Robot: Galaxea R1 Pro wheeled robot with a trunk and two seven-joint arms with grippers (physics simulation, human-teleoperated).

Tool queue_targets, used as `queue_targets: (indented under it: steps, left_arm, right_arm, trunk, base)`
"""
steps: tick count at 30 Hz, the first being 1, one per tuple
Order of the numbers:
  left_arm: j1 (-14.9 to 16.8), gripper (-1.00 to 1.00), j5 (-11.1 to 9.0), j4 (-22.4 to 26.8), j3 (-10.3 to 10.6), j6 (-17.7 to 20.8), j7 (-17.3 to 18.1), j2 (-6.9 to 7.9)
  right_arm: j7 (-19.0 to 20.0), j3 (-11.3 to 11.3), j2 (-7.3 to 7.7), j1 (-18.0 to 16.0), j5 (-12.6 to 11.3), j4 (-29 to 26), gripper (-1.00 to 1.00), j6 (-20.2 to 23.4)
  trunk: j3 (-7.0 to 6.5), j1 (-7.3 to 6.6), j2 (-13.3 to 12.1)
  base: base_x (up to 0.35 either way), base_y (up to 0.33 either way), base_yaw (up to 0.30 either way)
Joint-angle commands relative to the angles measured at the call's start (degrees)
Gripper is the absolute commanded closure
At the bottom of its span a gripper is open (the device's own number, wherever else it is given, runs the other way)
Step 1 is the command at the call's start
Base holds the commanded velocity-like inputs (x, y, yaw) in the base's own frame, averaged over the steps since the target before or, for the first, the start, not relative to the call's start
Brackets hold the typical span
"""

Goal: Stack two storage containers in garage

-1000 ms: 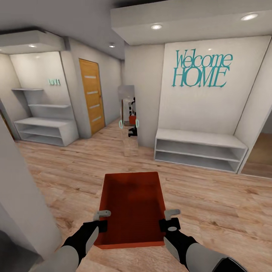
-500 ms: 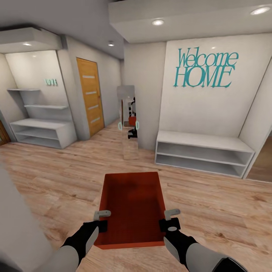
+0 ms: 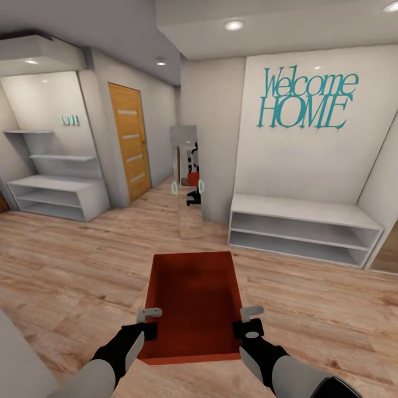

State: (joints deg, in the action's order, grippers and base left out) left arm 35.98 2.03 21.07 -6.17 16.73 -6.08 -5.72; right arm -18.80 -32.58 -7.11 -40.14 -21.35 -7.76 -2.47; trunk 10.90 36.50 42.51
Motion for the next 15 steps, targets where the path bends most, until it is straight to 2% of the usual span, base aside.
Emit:
queue_targets:
  steps: [1, 10, 15]
  left_arm:
    - [-0.03, 1.0, 0.61, -0.07, -0.16, 0.41, -0.33, 1.68]
    - [-0.03, 1.0, 0.61, -0.06, -0.16, 0.41, -0.33, 1.75]
    - [-0.03, 1.0, 0.61, -0.06, -0.16, 0.41, -0.33, 1.76]
  right_arm:
    - [-0.18, 1.99, 0.35, -0.12, 0.78, -0.13, 1.0, -0.79]
    - [-0.18, 1.99, 0.35, -0.12, 0.78, -0.02, 1.0, -0.78]
    - [-0.19, 1.99, 0.35, -0.12, 0.78, -0.04, 1.0, -0.81]
  trunk:
    - [0.08, 0.04, 0.06]
    - [0.08, 0.04, 0.06]
    - [0.08, 0.04, 0.06]
  base:
    - [0.322, 0.0, 0.0]
    - [0.322, 0.0, 0.013]
    - [0.322, 0.0, 0.19]
